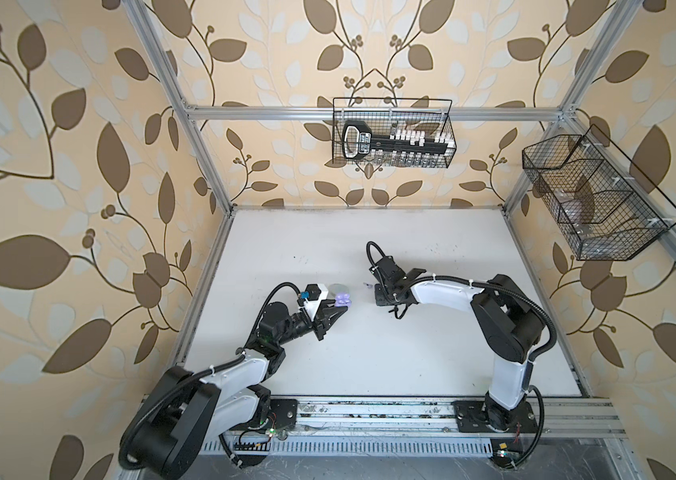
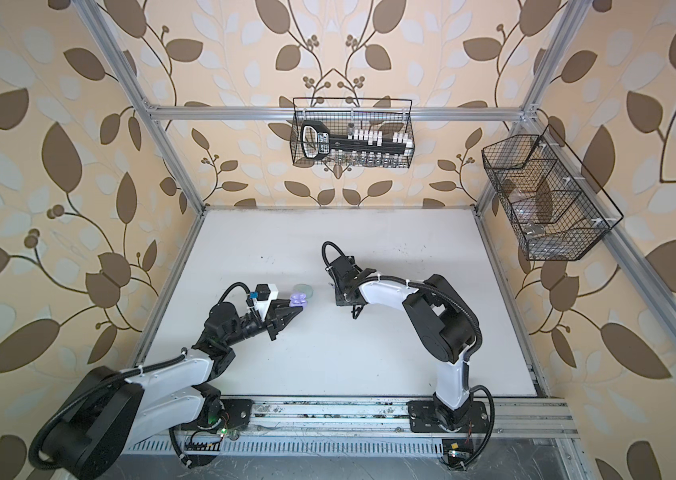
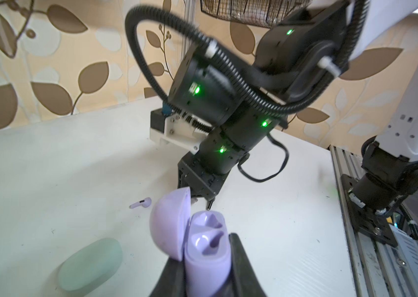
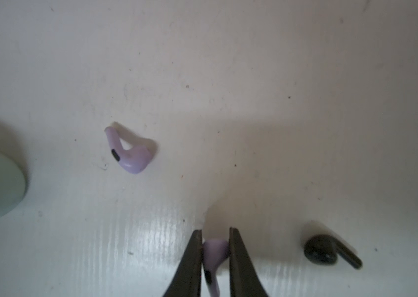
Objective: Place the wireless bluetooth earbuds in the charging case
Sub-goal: 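Carry the lavender earbud to the open case in the left gripper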
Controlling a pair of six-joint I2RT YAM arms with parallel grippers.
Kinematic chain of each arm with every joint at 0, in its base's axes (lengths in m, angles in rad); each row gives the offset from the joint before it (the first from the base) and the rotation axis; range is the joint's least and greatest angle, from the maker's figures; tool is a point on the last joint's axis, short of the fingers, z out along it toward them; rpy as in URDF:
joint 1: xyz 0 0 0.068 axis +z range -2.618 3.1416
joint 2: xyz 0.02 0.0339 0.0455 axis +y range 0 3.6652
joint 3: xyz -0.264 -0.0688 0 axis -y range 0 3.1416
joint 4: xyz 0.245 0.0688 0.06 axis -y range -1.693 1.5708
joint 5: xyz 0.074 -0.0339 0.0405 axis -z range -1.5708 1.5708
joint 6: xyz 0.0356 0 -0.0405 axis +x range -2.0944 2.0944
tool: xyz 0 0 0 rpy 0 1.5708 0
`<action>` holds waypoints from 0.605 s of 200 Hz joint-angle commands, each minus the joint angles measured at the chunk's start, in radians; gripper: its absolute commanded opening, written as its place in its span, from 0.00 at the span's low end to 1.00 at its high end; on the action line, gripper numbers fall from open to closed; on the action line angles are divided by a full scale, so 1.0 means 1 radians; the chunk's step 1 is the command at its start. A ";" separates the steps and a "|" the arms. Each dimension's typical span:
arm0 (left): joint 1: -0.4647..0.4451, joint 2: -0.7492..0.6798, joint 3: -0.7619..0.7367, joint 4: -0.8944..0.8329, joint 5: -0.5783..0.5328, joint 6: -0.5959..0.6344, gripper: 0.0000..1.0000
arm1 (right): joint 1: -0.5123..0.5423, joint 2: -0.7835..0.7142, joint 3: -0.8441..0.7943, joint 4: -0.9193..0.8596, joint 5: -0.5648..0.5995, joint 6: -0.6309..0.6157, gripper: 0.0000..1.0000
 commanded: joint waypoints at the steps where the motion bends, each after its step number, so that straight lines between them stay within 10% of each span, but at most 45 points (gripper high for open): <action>1: -0.025 0.122 0.047 0.231 -0.007 0.041 0.00 | 0.003 -0.086 -0.054 0.066 -0.015 0.051 0.17; 44: -0.059 0.440 0.144 0.430 0.005 -0.012 0.00 | 0.031 -0.228 -0.146 0.133 -0.009 0.099 0.17; 121: -0.175 0.590 0.239 0.430 -0.193 0.019 0.00 | 0.157 -0.416 -0.256 0.267 0.059 0.223 0.17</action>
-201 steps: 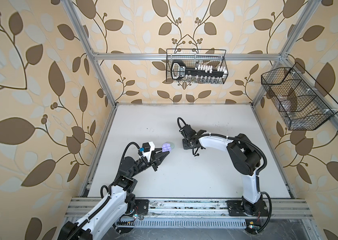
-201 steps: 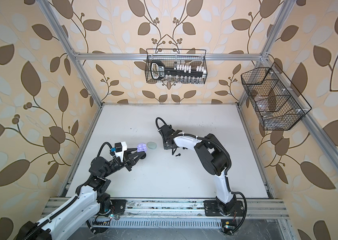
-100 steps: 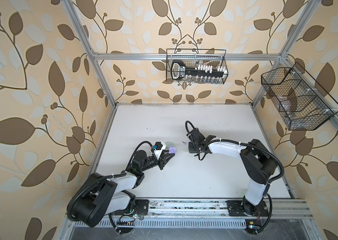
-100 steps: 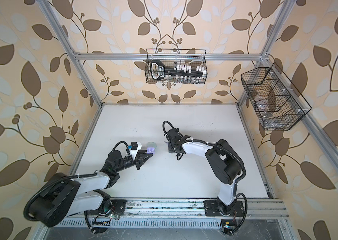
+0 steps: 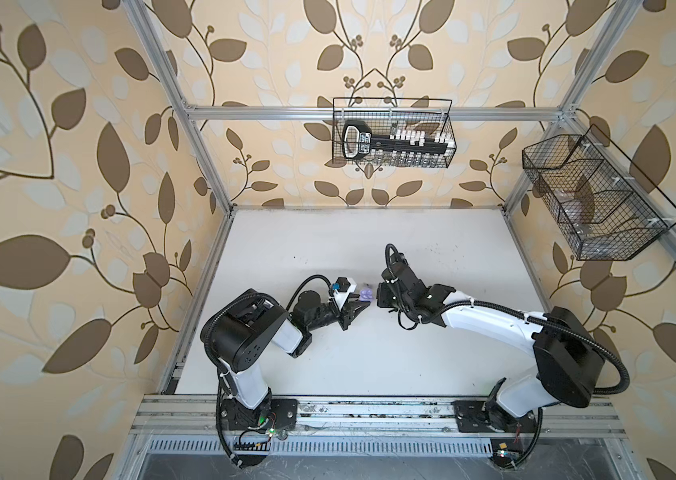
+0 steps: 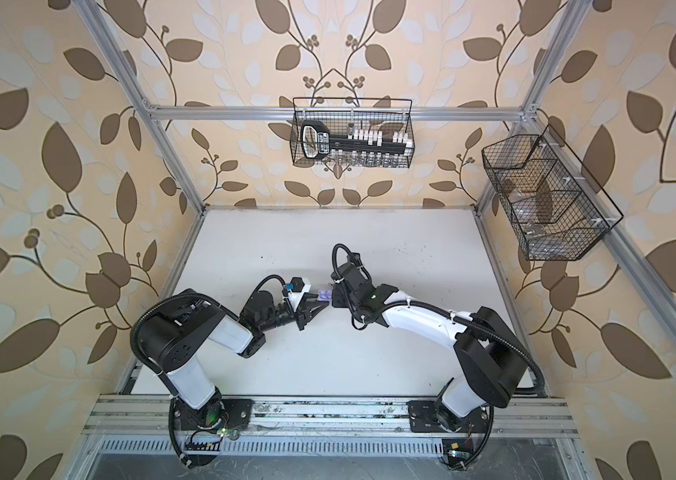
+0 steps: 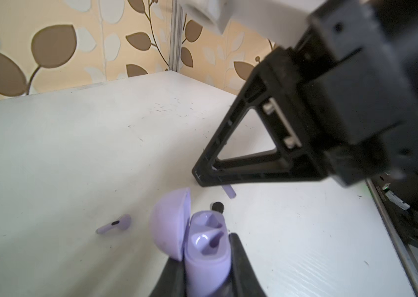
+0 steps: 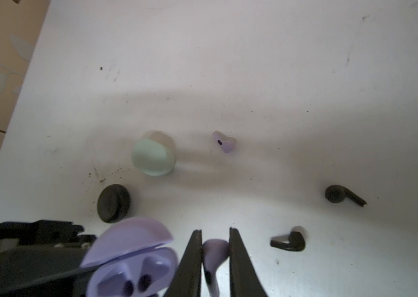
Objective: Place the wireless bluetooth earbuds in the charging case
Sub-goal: 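Carry the lavender earbud to the open case in the left gripper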
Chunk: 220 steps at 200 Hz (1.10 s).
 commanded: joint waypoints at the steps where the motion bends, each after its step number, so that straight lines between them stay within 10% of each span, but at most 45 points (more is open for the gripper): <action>1: -0.020 0.009 0.029 0.087 -0.079 0.020 0.00 | 0.039 -0.064 -0.056 0.082 0.056 0.081 0.17; 220: -0.041 -0.135 -0.005 0.087 -0.011 -0.083 0.00 | 0.160 -0.079 -0.171 0.438 0.372 0.147 0.17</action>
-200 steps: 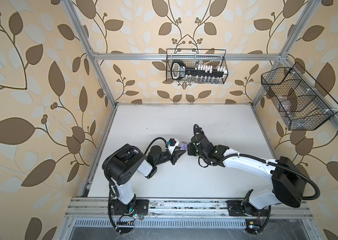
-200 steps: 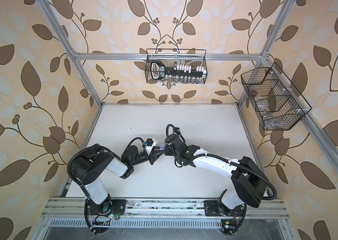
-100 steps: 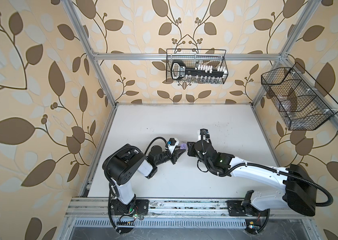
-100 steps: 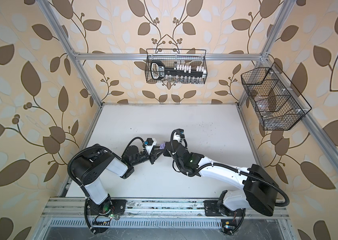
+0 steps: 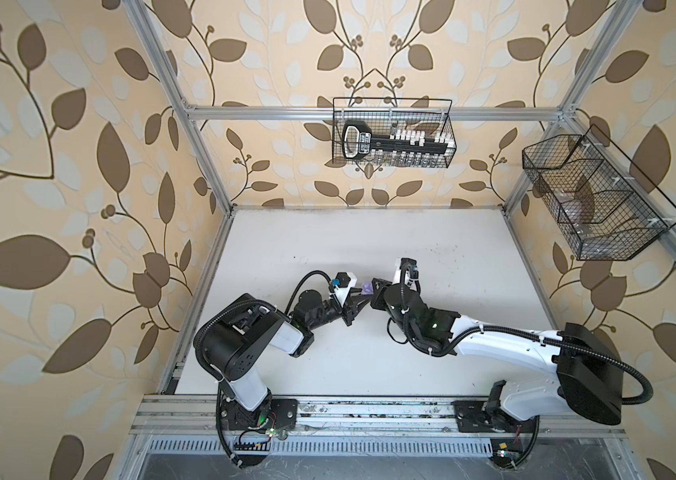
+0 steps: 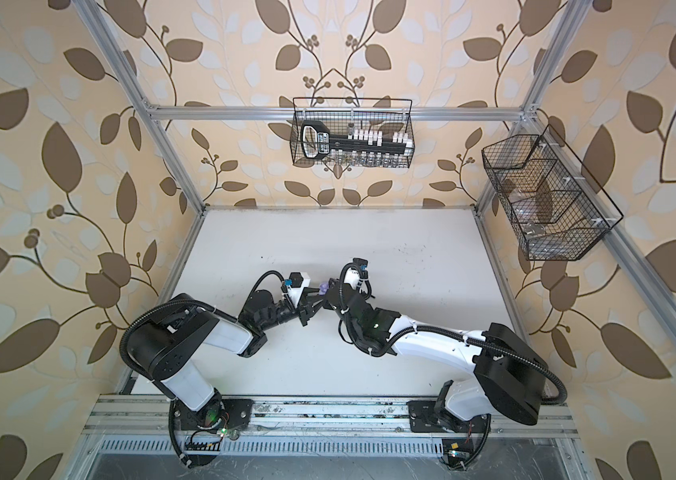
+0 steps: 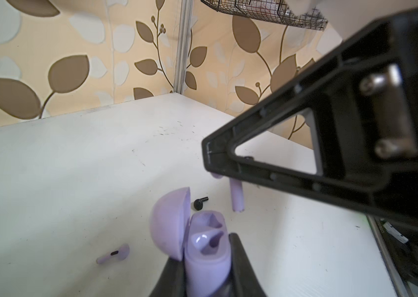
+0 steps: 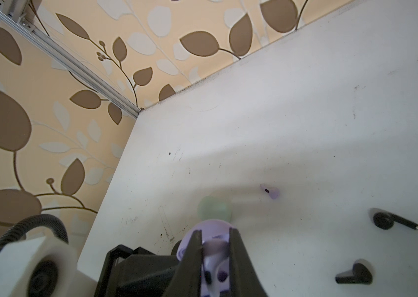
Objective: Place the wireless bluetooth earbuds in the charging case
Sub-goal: 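Carry the lavender earbud to the open case in the left gripper, then press the earbud into the case slot and open the right gripper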
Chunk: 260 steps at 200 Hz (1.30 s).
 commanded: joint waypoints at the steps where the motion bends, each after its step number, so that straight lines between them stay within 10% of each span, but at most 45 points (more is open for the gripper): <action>1: -0.007 -0.052 -0.013 0.079 0.031 -0.014 0.00 | 0.006 0.019 -0.013 0.044 0.033 0.000 0.17; 221: -0.010 -0.096 -0.027 0.078 0.024 -0.044 0.00 | 0.069 -0.031 -0.125 0.118 0.020 0.047 0.16; 260: -0.009 -0.104 -0.035 0.078 0.036 -0.035 0.00 | 0.071 -0.056 -0.132 0.104 0.013 0.040 0.29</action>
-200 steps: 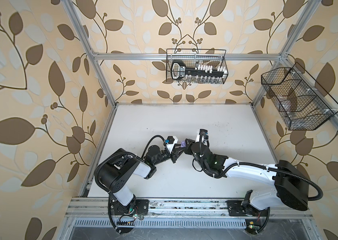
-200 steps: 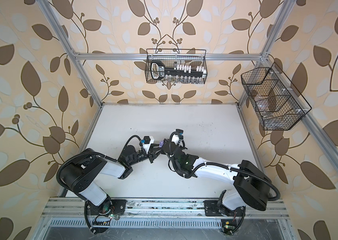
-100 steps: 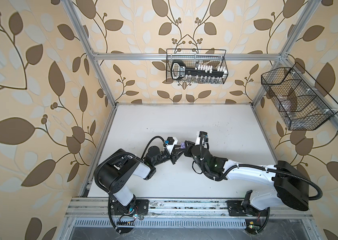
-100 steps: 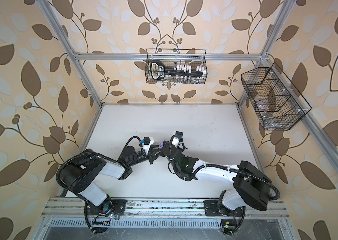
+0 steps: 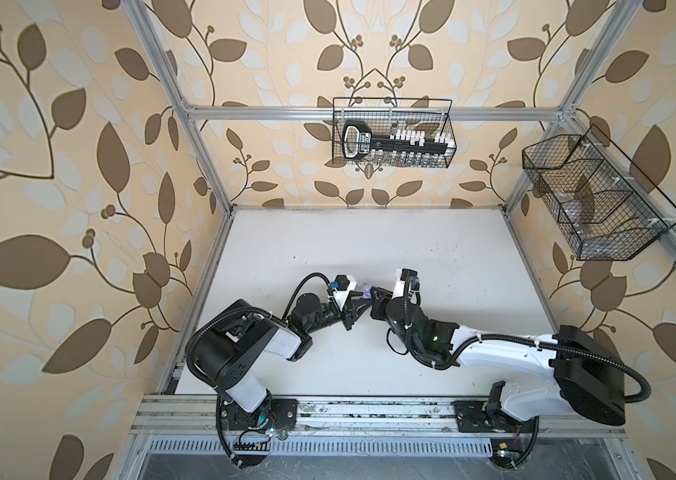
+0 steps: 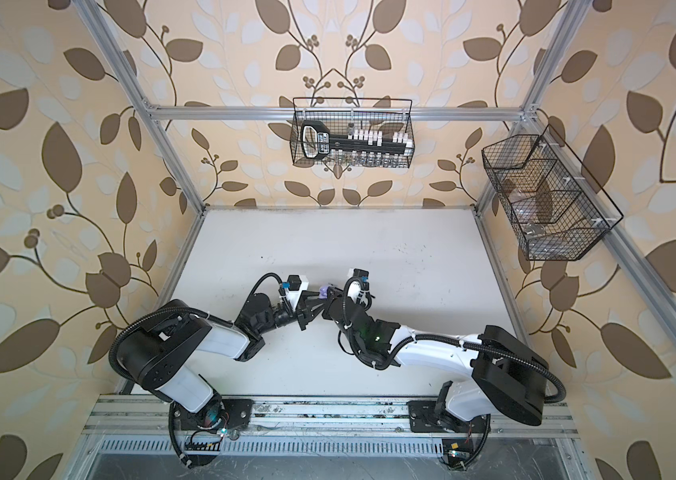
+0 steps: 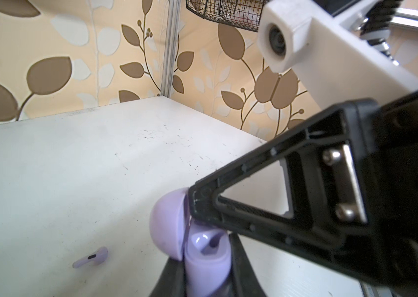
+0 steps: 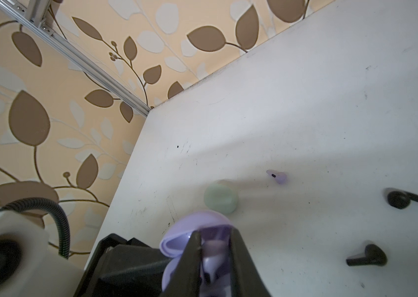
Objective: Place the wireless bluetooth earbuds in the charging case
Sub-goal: 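Press the earbud into the case slot and open the right gripper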
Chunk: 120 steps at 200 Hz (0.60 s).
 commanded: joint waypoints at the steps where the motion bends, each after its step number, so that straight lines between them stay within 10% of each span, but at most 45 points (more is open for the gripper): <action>1: 0.002 -0.049 -0.003 0.076 0.012 0.006 0.00 | 0.010 -0.034 -0.025 -0.021 -0.010 0.010 0.29; 120: 0.035 -0.081 -0.070 0.077 -0.055 0.107 0.00 | -0.037 -0.255 -0.044 -0.199 -0.017 -0.115 0.57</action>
